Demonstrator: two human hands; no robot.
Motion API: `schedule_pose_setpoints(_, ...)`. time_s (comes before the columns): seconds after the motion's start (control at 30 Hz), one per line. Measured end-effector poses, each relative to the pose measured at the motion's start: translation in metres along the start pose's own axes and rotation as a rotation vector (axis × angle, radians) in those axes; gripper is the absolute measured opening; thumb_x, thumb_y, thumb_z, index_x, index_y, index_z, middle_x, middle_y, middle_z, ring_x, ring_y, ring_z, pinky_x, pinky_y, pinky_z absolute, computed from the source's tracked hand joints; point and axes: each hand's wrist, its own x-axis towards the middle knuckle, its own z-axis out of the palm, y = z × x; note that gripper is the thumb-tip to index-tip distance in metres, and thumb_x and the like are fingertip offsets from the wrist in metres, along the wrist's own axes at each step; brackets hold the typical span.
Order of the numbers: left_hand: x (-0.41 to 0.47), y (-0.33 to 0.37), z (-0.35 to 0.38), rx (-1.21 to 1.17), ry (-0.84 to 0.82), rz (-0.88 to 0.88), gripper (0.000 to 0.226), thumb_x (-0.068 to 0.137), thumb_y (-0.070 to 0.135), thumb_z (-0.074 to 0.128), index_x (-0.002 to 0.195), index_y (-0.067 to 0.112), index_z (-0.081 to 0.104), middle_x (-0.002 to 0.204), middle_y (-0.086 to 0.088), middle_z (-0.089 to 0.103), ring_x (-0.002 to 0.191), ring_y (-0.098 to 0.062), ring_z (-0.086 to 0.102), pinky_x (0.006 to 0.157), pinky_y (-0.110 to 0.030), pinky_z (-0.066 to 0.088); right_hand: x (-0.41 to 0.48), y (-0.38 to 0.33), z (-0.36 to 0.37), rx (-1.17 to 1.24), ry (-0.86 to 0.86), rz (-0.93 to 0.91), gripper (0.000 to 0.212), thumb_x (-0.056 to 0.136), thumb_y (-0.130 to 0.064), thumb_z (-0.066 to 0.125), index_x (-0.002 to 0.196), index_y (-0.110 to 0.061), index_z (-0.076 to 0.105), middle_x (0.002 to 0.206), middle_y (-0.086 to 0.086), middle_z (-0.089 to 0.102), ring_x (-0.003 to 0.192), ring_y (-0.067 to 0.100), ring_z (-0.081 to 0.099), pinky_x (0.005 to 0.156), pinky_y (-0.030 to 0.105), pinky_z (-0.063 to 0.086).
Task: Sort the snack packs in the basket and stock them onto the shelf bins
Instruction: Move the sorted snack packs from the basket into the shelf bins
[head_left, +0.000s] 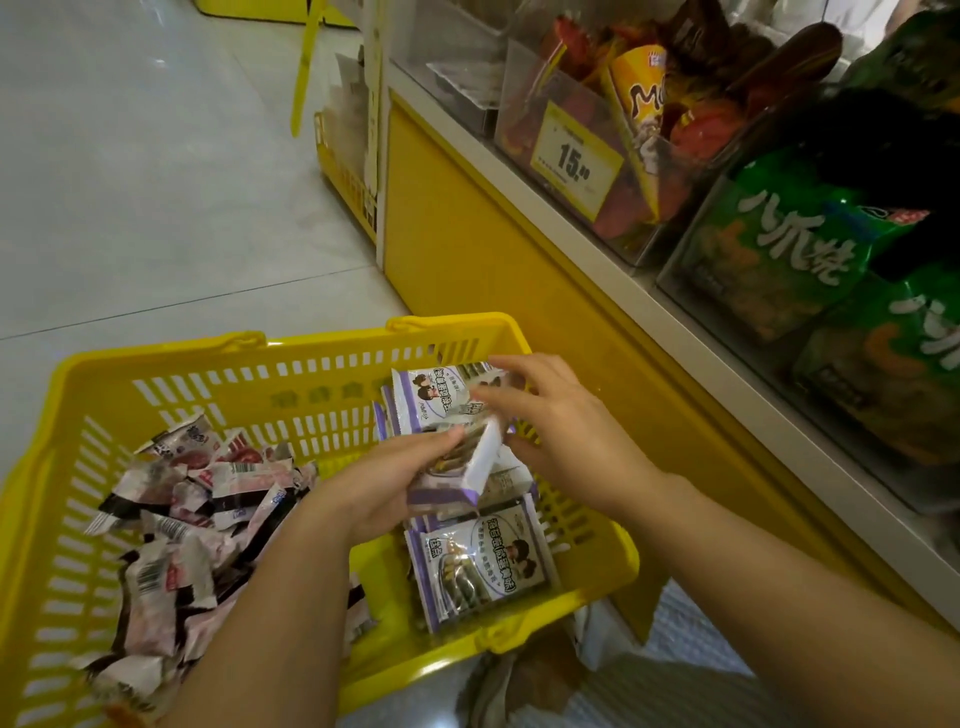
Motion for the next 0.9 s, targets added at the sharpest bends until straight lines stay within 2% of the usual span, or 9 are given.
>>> schedule_pose_setpoints(0.1,0.002,-0.003,-0.009,0.157,0.218,0.075,0.049,0.074,0.045,0.073,0.116,0.019,0.065,0.113,0.001,0.07,0.105,-0.017,0.064,0.091,-0.038,0.05,-0.007,0.007,0.029,0.194,-0.035,0.261,0.077,0.084,-0.019,0.07,0.148,-0.026,0.029,0.149,-0.006,0.032,0.137,0.01,0.027,0.109,0.027,0.03)
schedule_pose_setpoints(0.17,0.005,-0.007,-0.011,0.298,0.345,0.132,0.026,0.084,0.044,0.067,0.106,0.029,0.065,0.105,0.012,0.068,0.095,-0.005,0.06,0.075,-0.024,0.045,-0.012,0.014,0.05,0.274,-0.135,0.394,0.077,0.087,-0.02,0.066,0.15,-0.023,0.022,0.151,-0.005,0.028,0.139,0.011,0.024,0.111,0.025,0.024)
schedule_pose_setpoints(0.33,0.011,-0.014,-0.012,0.28,0.554,0.249,0.023,0.086,0.048,0.065,0.106,0.038,0.061,0.1,0.019,0.06,0.099,-0.009,0.058,0.077,-0.026,0.04,-0.011,0.016,0.087,0.005,-0.425,0.219,0.076,0.081,-0.022,0.069,0.146,-0.021,0.03,0.15,0.002,0.032,0.14,0.022,0.024,0.114,0.036,0.023)
schedule_pose_setpoints(0.4,0.01,-0.013,-0.015,0.208,0.59,0.213,0.054,0.082,0.063,0.058,0.126,0.03,0.056,0.117,0.017,0.056,0.119,-0.018,0.051,0.092,-0.034,0.039,-0.006,0.016,0.093,-0.078,-0.481,0.198,0.082,0.081,-0.024,0.07,0.148,-0.022,0.023,0.152,0.004,0.028,0.141,0.025,0.02,0.116,0.04,0.017)
schedule_pose_setpoints(0.47,0.01,-0.011,-0.022,0.057,0.536,0.179,0.079,0.079,0.072,0.05,0.142,0.024,0.043,0.139,0.006,0.049,0.13,-0.024,0.045,0.107,-0.047,0.035,-0.002,0.016,0.094,-0.127,-0.483,0.173,0.082,0.082,-0.022,0.069,0.149,-0.021,0.022,0.15,0.005,0.03,0.14,0.026,0.022,0.116,0.041,0.016)
schedule_pose_setpoints(0.5,0.01,-0.011,-0.024,0.017,0.508,0.175,0.073,0.082,0.069,0.049,0.141,0.025,0.045,0.139,0.005,0.051,0.129,-0.023,0.047,0.109,-0.049,0.034,-0.001,0.016,0.094,-0.146,-0.47,0.157,0.08,0.082,-0.02,0.069,0.148,-0.021,0.024,0.148,0.006,0.033,0.138,0.027,0.025,0.116,0.041,0.017)
schedule_pose_setpoints(0.63,0.006,-0.007,-0.027,0.197,0.601,0.311,0.016,0.091,0.05,0.054,0.101,0.039,0.058,0.09,0.03,0.057,0.082,0.012,0.052,0.079,-0.026,0.041,-0.001,0.016,0.085,-0.135,-0.418,0.115,0.075,0.08,-0.024,0.07,0.144,-0.023,0.031,0.139,0.006,0.041,0.13,0.025,0.033,0.113,0.037,0.022)
schedule_pose_setpoints(0.77,-0.001,0.007,-0.028,0.132,0.824,0.463,0.029,0.091,0.043,0.06,0.113,0.025,0.054,0.095,0.014,0.06,0.082,0.001,0.055,0.067,-0.027,0.042,-0.009,0.022,0.059,-0.092,-0.322,0.092,0.076,0.077,-0.044,0.067,0.142,-0.031,0.029,0.13,-0.002,0.042,0.12,0.019,0.037,0.104,0.034,0.034)
schedule_pose_setpoints(0.9,-0.006,0.019,-0.032,0.167,0.823,0.502,0.032,0.097,0.038,0.053,0.126,0.026,0.049,0.113,0.007,0.058,0.099,-0.014,0.056,0.082,-0.034,0.04,-0.01,0.021,0.02,0.265,-0.231,0.316,0.076,0.076,-0.052,0.064,0.143,-0.034,0.032,0.122,-0.009,0.045,0.108,0.007,0.049,0.085,0.022,0.047)
